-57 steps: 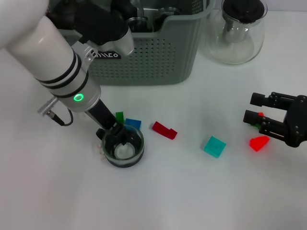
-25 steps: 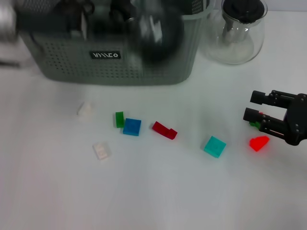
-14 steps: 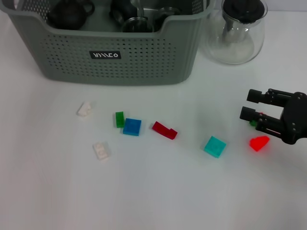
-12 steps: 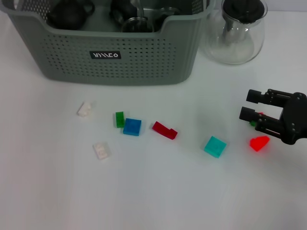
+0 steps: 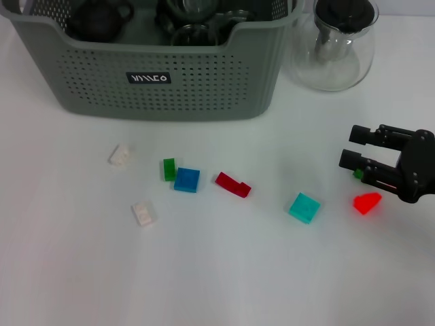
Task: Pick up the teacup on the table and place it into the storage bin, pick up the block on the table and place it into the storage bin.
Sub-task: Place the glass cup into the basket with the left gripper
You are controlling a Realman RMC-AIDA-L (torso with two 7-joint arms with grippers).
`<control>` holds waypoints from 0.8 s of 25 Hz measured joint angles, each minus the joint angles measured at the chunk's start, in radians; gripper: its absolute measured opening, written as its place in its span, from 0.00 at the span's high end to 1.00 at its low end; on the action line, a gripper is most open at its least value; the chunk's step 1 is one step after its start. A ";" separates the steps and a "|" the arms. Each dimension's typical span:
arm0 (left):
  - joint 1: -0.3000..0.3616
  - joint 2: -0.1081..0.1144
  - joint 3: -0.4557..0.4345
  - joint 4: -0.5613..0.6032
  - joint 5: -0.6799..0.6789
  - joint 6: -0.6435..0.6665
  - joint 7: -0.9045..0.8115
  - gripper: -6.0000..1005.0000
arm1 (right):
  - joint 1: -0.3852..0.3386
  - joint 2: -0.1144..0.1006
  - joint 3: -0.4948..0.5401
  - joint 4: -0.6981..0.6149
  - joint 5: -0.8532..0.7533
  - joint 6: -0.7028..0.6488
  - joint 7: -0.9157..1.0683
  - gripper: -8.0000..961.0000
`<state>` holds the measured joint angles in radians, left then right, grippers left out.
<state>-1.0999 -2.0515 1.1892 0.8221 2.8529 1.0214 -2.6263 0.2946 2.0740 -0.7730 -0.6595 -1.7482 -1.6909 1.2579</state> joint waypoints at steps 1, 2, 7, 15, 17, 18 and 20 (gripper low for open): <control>-0.009 0.002 0.012 -0.029 0.001 -0.016 -0.005 0.91 | 0.000 0.000 0.001 0.000 -0.002 0.000 0.000 0.43; -0.017 0.004 0.023 -0.062 0.001 -0.037 -0.011 0.91 | 0.000 0.000 0.001 0.000 -0.003 0.001 0.000 0.43; -0.021 0.014 0.033 -0.125 0.004 -0.088 -0.016 0.90 | 0.000 -0.001 0.002 0.011 -0.003 0.004 -0.001 0.43; 0.001 0.014 0.046 -0.137 0.006 -0.106 -0.008 0.90 | 0.004 -0.004 0.005 0.024 -0.004 0.005 -0.002 0.43; 0.001 0.012 0.058 -0.153 0.006 -0.119 -0.007 0.89 | 0.004 -0.003 0.005 0.024 -0.004 0.005 -0.002 0.43; -0.001 0.011 0.063 -0.161 0.006 -0.127 -0.008 0.89 | 0.004 -0.003 0.005 0.024 -0.004 0.005 -0.002 0.43; -0.004 0.009 0.066 -0.168 0.006 -0.138 -0.012 0.87 | 0.003 -0.002 0.005 0.024 -0.004 0.005 -0.002 0.43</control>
<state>-1.1034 -2.0422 1.2552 0.6539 2.8589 0.8830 -2.6381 0.2978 2.0716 -0.7685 -0.6350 -1.7519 -1.6857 1.2563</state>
